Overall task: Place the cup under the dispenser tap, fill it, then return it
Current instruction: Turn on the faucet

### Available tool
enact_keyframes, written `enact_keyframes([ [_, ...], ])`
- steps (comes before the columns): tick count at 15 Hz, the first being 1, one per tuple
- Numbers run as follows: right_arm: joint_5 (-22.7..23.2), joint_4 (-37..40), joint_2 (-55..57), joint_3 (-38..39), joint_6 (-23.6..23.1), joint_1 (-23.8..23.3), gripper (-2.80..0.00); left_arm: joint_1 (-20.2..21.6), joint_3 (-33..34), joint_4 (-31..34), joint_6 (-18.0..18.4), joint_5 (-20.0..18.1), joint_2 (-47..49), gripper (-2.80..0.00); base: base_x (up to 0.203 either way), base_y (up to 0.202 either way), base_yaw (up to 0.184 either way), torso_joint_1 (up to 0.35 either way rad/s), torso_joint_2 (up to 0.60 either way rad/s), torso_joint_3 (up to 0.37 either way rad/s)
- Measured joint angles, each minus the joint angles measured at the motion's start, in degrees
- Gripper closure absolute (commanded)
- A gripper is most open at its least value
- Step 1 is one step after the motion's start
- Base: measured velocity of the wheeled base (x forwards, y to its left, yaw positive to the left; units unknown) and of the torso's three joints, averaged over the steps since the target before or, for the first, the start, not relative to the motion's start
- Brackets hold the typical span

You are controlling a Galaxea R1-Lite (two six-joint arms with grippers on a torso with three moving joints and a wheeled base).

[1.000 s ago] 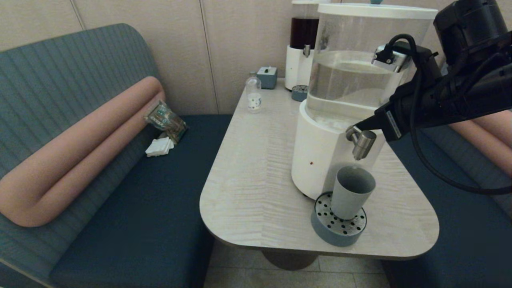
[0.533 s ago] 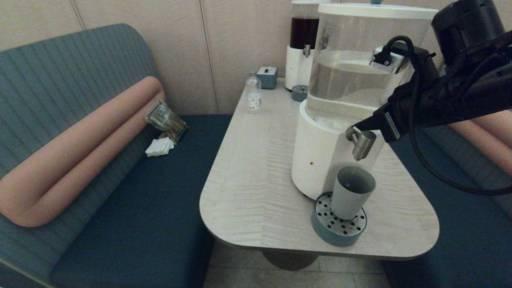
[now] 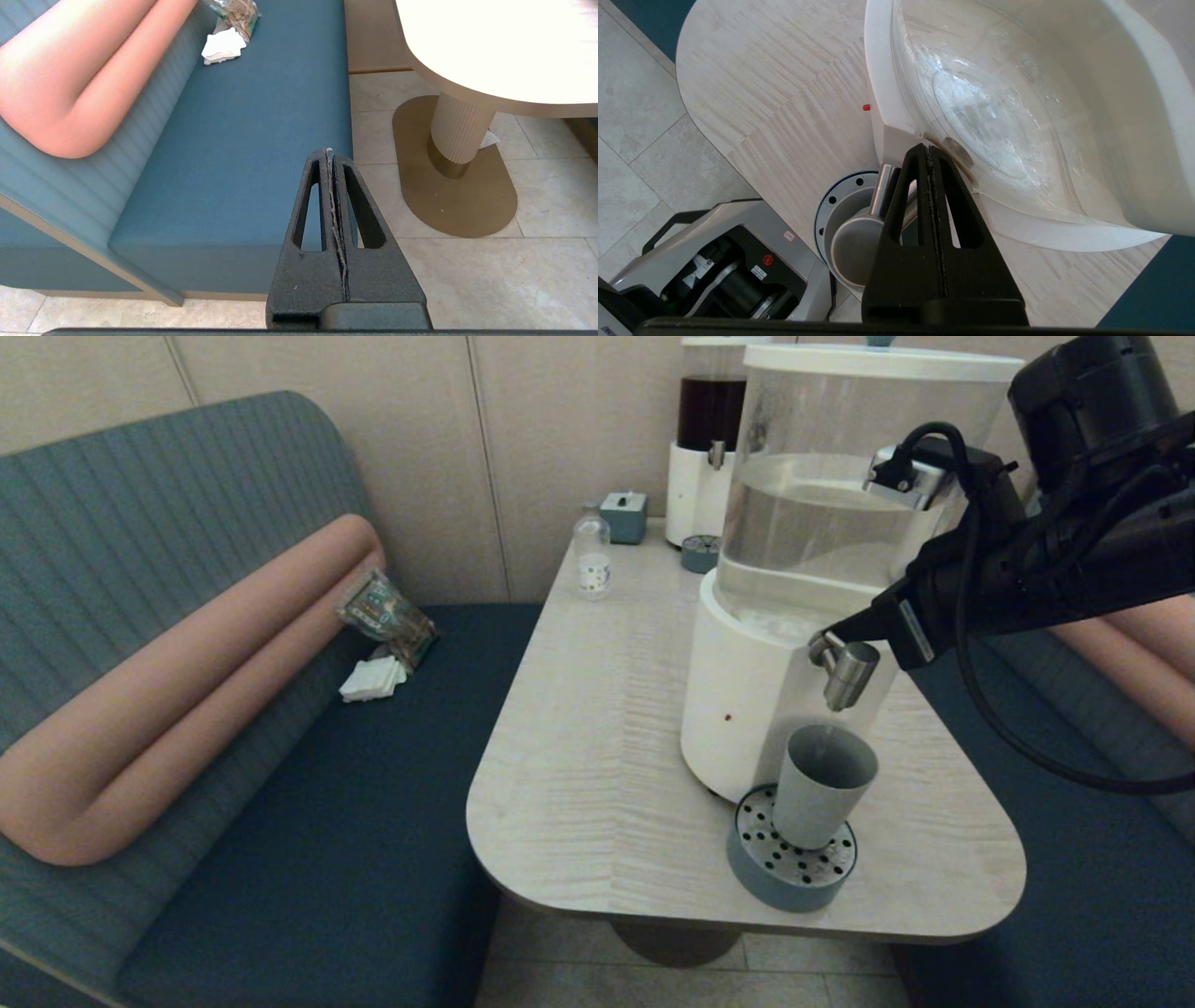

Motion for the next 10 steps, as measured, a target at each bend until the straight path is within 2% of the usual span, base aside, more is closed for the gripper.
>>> enact_keyframes([
  [10, 2.1, 0.1, -0.2, 0.0, -0.8, 0.7, 0.0, 0.0, 0.0, 0.0, 0.0, 0.0, 0.0, 0.0, 0.0, 0.0, 0.0, 0.0, 0.0, 0.0],
])
